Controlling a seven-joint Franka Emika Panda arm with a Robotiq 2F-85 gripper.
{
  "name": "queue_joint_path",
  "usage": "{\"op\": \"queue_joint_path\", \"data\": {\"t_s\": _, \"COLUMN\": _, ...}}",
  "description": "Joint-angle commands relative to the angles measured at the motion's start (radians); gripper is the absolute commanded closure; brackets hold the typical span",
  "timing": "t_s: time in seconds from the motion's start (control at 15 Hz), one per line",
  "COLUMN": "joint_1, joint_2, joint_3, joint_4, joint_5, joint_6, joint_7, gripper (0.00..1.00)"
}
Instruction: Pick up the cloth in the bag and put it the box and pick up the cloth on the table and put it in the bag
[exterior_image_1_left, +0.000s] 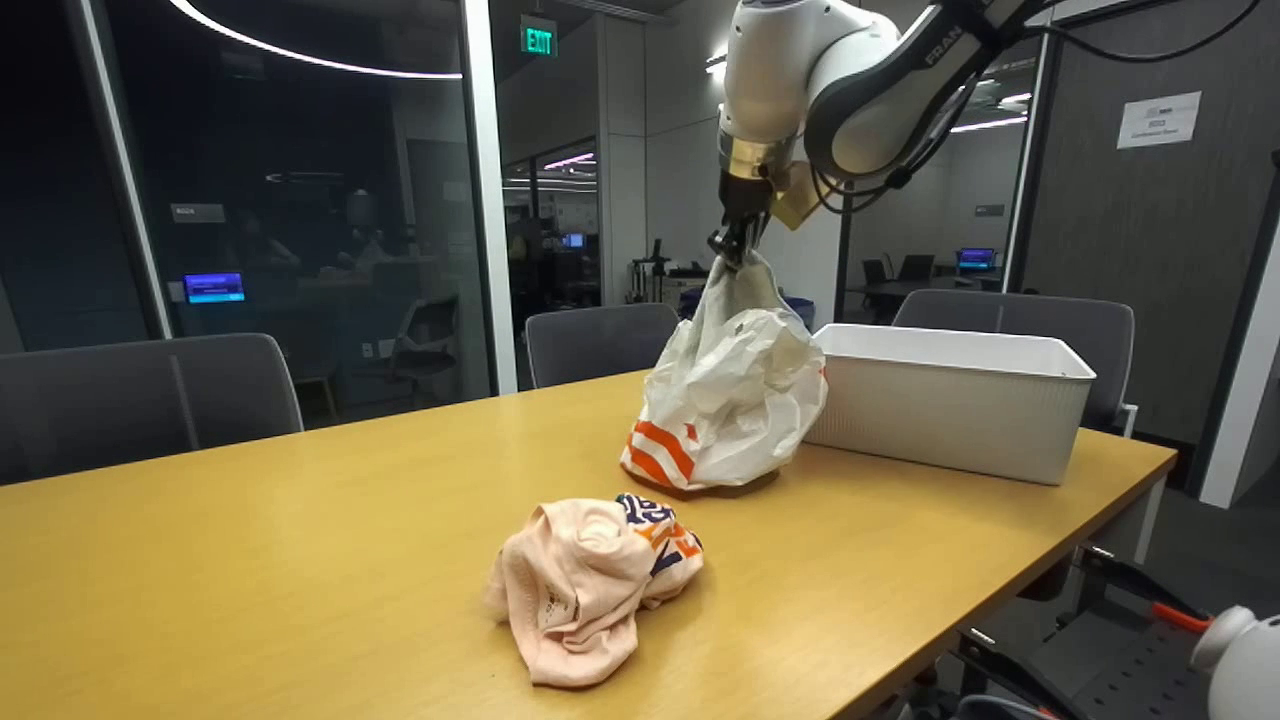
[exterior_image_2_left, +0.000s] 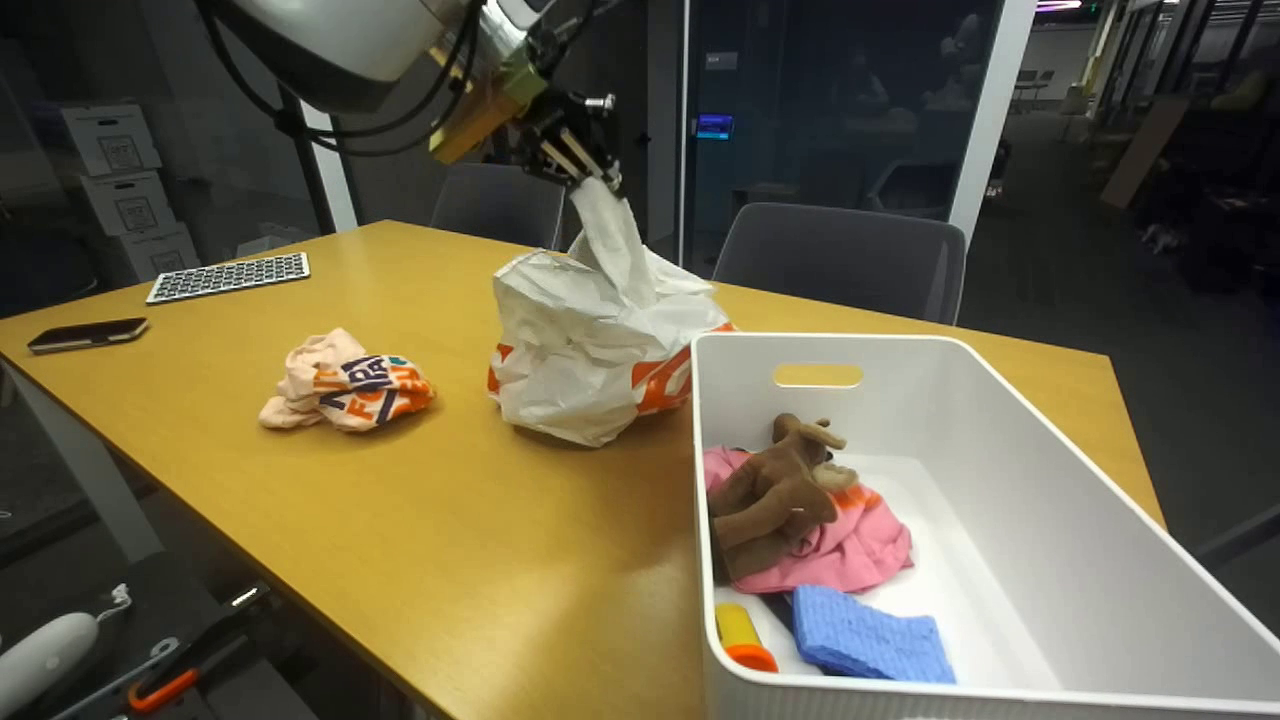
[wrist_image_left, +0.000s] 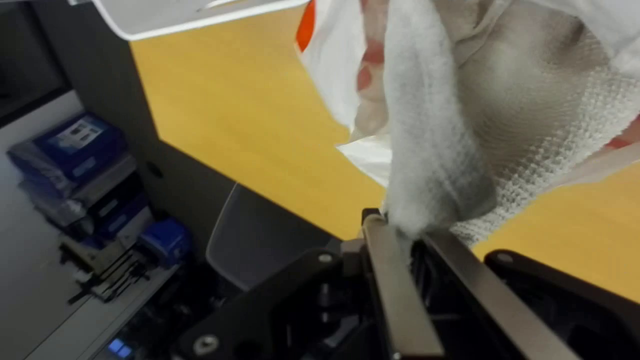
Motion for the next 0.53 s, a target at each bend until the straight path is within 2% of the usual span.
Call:
{"op": "queue_joint_path", "data": {"t_s": 0.0, "joint_1": -0.035, "joint_2": -0.117, "joint_3": 0.078, "joint_4": 0.017, "joint_5": -0.191, "joint_6": -0.114, "joint_7": 0.114, "gripper": 1.00}}
{"op": "queue_joint_path", "data": {"t_s": 0.27, "joint_1": -0.067, "joint_2": -0.206, "joint_3": 0.145, "joint_4": 0.031, "joint_5": -0.358, "joint_6": -0.238, "joint_7": 0.215, "gripper": 1.00}}
{"op": "queue_joint_path", "data": {"t_s": 0.47, "joint_1": -0.097, "joint_2": -0.244, "joint_3": 0.158, "joint_4": 0.033, "joint_5": -0.461, "joint_6": -0.330, "joint_7": 0.294, "gripper": 1.00}}
